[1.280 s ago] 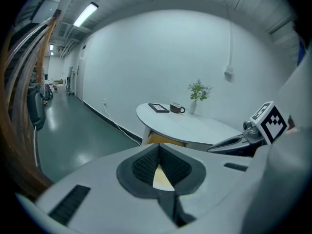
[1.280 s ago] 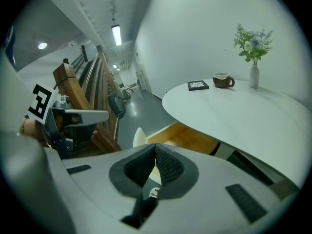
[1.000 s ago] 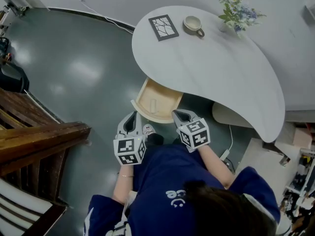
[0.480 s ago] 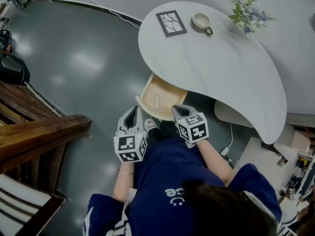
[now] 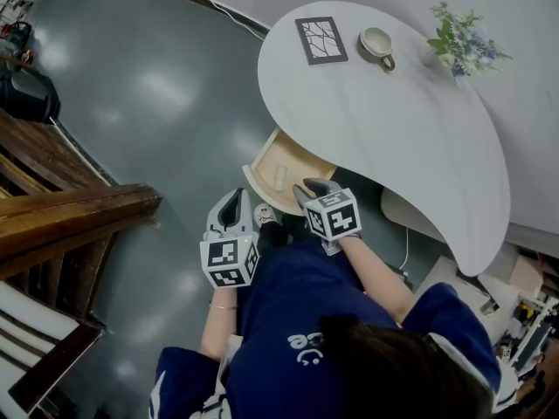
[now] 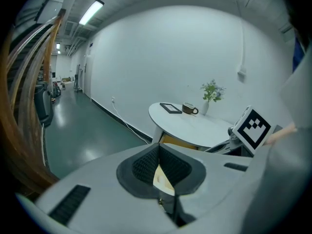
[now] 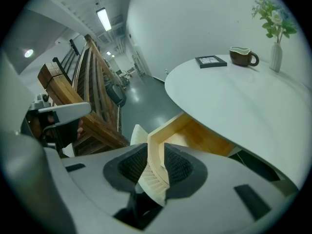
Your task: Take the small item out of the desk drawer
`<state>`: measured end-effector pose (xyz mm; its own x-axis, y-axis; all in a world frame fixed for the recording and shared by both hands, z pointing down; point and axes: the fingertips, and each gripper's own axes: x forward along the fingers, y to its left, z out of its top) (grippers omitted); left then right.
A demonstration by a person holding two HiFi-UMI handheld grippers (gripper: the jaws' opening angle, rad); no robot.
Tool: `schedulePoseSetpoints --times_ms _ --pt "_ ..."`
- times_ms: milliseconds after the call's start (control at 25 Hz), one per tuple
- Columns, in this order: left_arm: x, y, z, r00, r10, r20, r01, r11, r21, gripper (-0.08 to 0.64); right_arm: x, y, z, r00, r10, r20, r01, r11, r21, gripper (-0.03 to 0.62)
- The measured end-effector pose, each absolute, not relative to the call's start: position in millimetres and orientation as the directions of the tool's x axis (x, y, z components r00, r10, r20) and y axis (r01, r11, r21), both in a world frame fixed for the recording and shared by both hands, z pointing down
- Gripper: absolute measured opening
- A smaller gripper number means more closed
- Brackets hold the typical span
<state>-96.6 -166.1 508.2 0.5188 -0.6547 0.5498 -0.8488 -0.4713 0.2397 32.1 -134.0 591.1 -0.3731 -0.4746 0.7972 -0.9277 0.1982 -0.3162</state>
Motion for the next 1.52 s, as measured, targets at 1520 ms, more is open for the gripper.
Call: schedulePoseSetpoints --times_ms 1520 --pt "-143.9 -137.1 538.0 0.257 -0.646 0.719 -0.960 -0.257 0.112 0.005 11.2 -164.9 758.1 -0.288 -0.056 0.956 -0.920 0.293 -0.260 0.232"
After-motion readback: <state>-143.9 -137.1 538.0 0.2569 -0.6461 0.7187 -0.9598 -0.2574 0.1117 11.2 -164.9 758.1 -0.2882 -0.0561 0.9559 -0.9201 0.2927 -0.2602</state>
